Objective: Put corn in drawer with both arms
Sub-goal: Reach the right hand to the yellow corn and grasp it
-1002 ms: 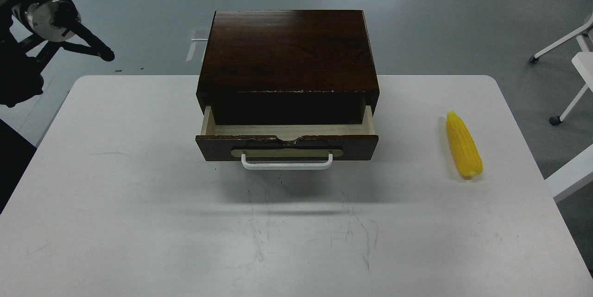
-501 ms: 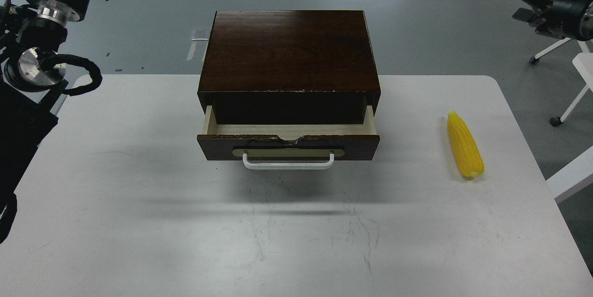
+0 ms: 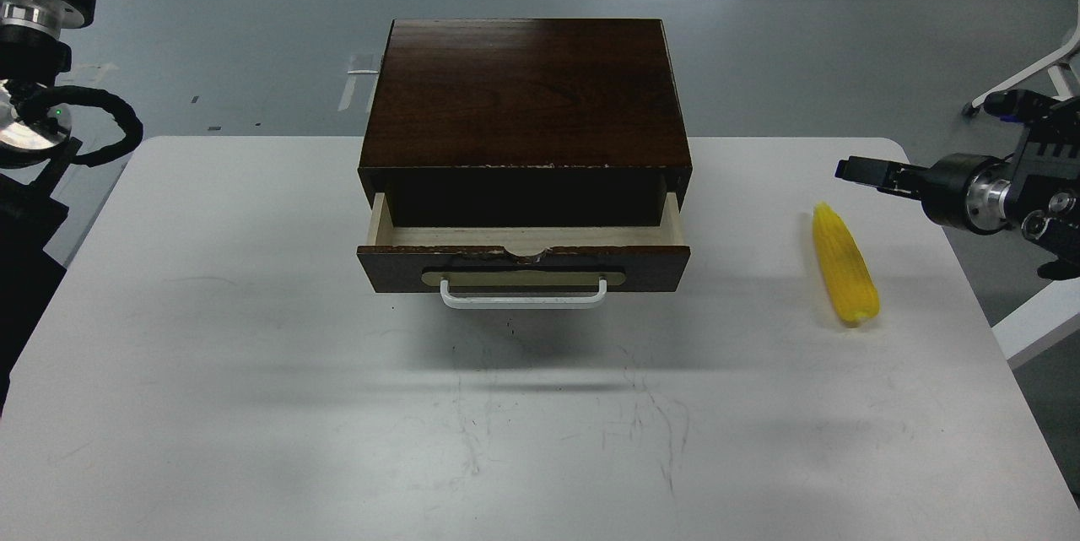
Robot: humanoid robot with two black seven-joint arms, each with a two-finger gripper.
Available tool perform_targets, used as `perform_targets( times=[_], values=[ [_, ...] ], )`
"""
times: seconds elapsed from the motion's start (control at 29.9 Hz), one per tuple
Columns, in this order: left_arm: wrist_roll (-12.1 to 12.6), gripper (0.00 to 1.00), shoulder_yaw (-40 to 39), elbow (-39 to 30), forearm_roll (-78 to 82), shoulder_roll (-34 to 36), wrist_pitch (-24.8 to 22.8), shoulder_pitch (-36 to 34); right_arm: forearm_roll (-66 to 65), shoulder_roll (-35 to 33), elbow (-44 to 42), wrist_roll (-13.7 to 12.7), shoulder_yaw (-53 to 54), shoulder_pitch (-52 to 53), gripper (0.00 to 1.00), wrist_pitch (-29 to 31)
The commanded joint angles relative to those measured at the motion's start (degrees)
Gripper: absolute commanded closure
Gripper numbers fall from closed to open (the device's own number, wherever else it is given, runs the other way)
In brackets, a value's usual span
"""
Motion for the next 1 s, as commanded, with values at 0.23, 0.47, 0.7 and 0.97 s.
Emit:
perform_targets(
  times=[0.23, 0.47, 0.7, 0.97],
  values=[
    [-0.1, 0.02, 0.1, 0.0, 0.0, -0.2, 0.0, 0.1, -0.8, 7.5, -7.5, 0.6, -3.2, -5.5, 0.05, -7.2],
    [0.0, 0.02, 0.8, 0.1, 0.0, 0.0, 0.0, 0.1, -0.7, 11.7, -12.7, 0.7, -6.6, -6.0, 0.15, -7.3],
    [-0.1, 0.02, 0.8, 0.2, 0.1, 0.4, 0.0, 0.7, -0.7, 12.2, -12.4, 3.0, -6.8, -7.5, 0.25, -7.3],
    [-0.1, 0.02, 0.9, 0.2, 0.4, 0.2, 0.0, 0.5, -0.3, 12.3, -12.4, 3.0, -6.8, -7.6, 0.36, -7.1]
  ],
)
